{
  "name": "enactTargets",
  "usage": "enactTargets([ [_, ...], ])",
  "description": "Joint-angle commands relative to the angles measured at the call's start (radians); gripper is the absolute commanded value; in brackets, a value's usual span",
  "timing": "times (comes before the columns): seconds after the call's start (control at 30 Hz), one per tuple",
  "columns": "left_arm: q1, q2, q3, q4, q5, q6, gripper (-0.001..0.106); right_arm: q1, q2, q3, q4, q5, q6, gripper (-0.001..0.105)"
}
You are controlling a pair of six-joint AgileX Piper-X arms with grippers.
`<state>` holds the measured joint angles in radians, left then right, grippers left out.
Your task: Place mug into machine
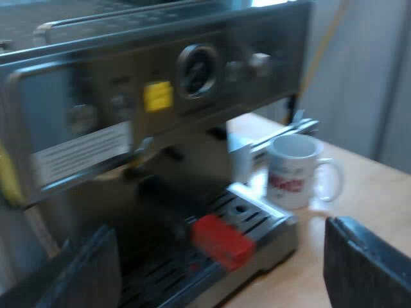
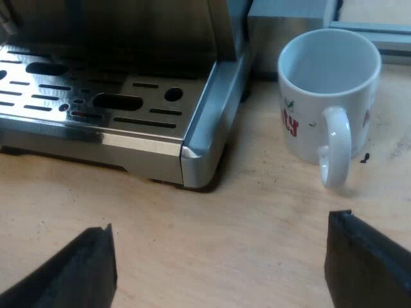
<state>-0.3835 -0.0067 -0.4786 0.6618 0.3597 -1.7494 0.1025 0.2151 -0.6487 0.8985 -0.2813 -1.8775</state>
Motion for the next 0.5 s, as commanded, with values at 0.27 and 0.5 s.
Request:
enactTargets([
  [0.27, -0.076, 0.125, 0.195, -0.291, 0.146, -0.004, 0.068, 0.045, 0.070, 0.091, -0.128, 0.020, -0.056, 0.069],
  [0.5, -0.076, 0.199, 0.260, -0.332, 0.146, -0.002, 0.067, 0.045, 0.071, 0.201, -0.219, 0.128, -0.048, 0.069],
])
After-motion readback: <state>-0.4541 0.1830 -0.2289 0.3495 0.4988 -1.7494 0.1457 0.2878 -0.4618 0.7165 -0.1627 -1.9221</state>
